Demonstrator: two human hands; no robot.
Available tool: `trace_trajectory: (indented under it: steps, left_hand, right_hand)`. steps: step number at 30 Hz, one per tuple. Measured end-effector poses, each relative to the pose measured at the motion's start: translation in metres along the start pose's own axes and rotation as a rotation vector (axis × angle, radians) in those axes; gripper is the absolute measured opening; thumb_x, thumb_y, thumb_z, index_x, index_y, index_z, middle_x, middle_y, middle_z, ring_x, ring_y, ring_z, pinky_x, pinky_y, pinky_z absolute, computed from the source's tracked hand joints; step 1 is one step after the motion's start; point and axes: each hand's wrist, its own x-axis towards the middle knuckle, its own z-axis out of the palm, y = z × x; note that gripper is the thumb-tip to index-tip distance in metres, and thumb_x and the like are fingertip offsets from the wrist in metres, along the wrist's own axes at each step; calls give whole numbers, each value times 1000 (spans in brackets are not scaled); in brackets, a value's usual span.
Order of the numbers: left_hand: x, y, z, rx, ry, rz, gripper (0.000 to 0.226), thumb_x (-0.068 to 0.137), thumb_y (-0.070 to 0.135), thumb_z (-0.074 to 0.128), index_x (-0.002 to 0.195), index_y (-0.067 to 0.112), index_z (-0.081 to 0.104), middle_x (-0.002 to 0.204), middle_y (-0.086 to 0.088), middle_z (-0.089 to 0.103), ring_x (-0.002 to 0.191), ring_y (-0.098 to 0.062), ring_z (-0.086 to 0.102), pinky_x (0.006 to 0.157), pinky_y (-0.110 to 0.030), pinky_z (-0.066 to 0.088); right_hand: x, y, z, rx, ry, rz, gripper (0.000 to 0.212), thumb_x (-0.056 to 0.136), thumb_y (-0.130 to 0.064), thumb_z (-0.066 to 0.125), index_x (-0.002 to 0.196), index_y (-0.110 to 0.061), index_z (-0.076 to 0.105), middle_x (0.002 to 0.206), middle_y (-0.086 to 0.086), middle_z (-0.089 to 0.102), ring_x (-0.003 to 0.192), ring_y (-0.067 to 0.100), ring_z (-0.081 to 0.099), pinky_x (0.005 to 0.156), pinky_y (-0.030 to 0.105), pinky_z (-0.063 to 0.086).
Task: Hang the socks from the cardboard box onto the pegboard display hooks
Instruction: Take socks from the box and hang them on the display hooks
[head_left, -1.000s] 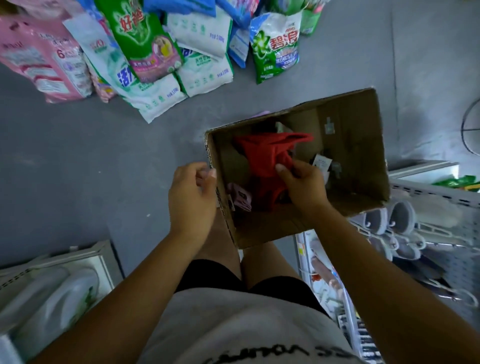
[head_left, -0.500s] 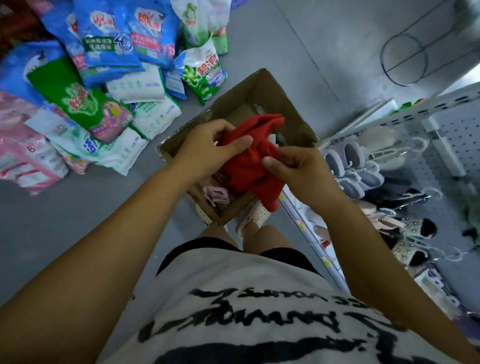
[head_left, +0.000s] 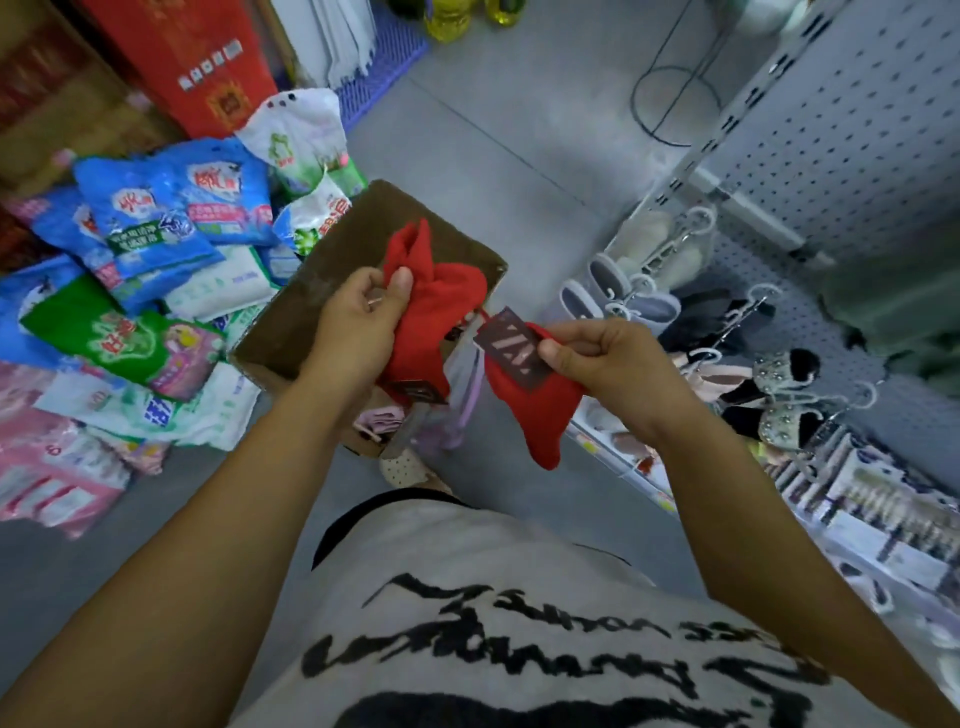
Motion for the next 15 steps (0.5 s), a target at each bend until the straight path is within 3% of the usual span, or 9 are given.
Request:
trace_trajectory:
  steps: [2, 6, 10, 12, 15]
  left_hand:
    - [-14, 2, 30, -174, -40, -131, 36, 101, 48, 56, 101, 15, 72, 99, -6, 77, 84, -17, 72, 75, -34, 58]
    - [-51, 0, 104, -439, -341, -414, 55, 95, 65, 47, 101, 24, 83, 109, -4, 78, 96, -22, 75, 81, -45, 62]
    - [-111, -3, 187, -435, -648, -516, 35, 78, 51, 76, 95, 22, 84, 106, -3, 77, 95, -25, 76, 73, -43, 63]
    - [-139, -3, 225, -461, -747, -543, 45, 57, 40, 94, 96, 22, 82, 115, -2, 73, 101, -29, 75, 73, -46, 62]
    - [-168, -5, 276, -464, -727, -562, 41, 78, 41, 78, 116, 24, 77, 128, -9, 69, 109, -32, 72, 77, -49, 62]
  right_hand:
    - [-27, 14, -32, 97, 105, 1, 15, 93, -4, 66, 107, -4, 73, 84, 3, 79, 72, 11, 74, 67, 21, 59]
    - [-89, 50, -96, 195, 368, -2, 8, 94, -13, 68, 99, -8, 74, 87, 8, 79, 72, 17, 72, 66, 31, 57]
    - [-152, 84, -156, 246, 516, -21, 10, 97, -18, 66, 89, -12, 69, 83, 11, 74, 72, 18, 67, 71, 35, 54]
    - [-183, 97, -181, 264, 558, -47, 11, 98, -19, 65, 91, -11, 68, 91, 16, 74, 81, 21, 68, 79, 37, 55]
    - [-227, 114, -212, 297, 612, -118, 15, 100, -17, 61, 99, -3, 67, 85, 5, 77, 75, 13, 70, 73, 24, 57]
